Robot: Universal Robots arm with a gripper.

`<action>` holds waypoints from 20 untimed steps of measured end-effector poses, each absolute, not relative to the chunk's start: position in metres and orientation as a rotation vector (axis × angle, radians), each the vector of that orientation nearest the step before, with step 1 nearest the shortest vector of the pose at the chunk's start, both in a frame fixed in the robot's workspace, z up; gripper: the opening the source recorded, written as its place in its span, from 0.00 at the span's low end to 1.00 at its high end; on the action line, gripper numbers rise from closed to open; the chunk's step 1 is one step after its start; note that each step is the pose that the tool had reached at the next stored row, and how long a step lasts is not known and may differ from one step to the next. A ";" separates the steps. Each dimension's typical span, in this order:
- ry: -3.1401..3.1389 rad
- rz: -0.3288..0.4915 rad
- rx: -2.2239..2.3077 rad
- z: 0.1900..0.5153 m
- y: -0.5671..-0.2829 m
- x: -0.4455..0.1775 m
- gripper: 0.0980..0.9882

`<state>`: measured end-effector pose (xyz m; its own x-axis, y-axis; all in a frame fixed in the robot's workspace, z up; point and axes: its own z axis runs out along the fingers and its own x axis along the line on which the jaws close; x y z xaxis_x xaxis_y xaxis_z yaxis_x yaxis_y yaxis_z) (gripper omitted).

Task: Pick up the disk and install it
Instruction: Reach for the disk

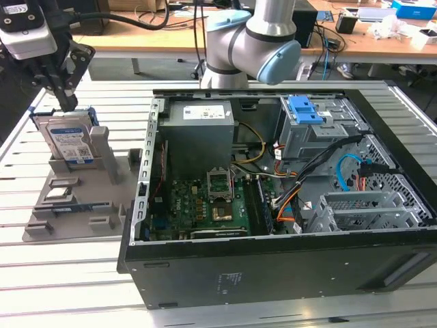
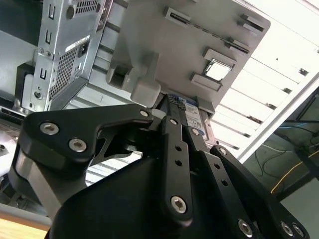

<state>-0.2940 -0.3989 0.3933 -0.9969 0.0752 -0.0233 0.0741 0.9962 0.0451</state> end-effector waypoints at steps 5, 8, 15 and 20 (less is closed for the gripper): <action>3.114 0.069 0.117 0.393 -0.399 -0.305 0.01; 3.114 0.069 0.117 0.393 -0.399 -0.312 0.01; 3.114 0.069 0.117 0.393 -0.399 -0.329 0.01; 3.114 0.069 0.116 0.393 -0.399 -0.343 0.01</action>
<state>-0.3426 -0.3989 0.3933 -0.9969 0.0752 -0.0233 0.0741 0.9962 0.0451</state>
